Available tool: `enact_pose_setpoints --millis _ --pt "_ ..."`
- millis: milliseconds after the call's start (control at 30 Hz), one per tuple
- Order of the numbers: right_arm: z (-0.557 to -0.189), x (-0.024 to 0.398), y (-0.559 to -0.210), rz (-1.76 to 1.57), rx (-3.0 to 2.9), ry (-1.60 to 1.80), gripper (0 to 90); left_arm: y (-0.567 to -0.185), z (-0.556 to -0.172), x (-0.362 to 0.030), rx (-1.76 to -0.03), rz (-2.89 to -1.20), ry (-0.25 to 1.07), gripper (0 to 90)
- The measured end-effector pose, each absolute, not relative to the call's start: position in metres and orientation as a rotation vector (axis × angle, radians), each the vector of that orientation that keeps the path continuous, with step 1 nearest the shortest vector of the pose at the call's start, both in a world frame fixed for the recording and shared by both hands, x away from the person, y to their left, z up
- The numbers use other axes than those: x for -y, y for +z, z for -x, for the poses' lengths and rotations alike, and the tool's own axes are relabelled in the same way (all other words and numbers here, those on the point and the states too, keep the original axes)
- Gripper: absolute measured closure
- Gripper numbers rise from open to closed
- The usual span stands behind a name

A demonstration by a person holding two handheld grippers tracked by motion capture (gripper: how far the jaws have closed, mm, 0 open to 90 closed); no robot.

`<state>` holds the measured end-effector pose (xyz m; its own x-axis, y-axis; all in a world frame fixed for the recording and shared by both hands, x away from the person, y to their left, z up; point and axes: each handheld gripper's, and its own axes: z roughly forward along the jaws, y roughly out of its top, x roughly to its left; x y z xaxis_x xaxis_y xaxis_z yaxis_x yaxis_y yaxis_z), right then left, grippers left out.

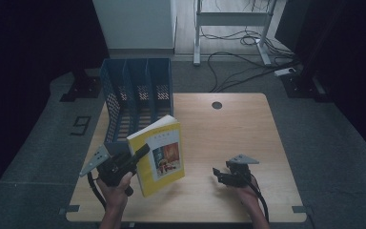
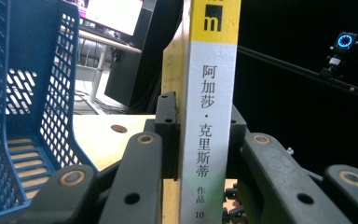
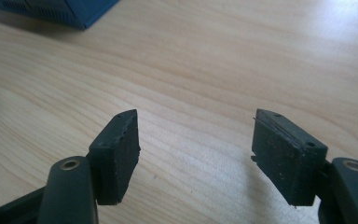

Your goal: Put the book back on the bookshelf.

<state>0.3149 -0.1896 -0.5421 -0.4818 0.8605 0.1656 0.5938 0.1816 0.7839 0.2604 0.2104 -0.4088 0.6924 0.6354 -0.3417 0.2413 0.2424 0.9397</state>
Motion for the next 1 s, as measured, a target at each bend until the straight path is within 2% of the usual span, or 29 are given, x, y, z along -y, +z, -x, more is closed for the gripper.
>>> enact_pose_setpoints --millis 1000 --pt "-0.313 0.180 -0.554 -1.323 -2.150 1.008 29.1 -0.388 -0.260 -0.241 -0.853 -1.240 0.374 75.4"
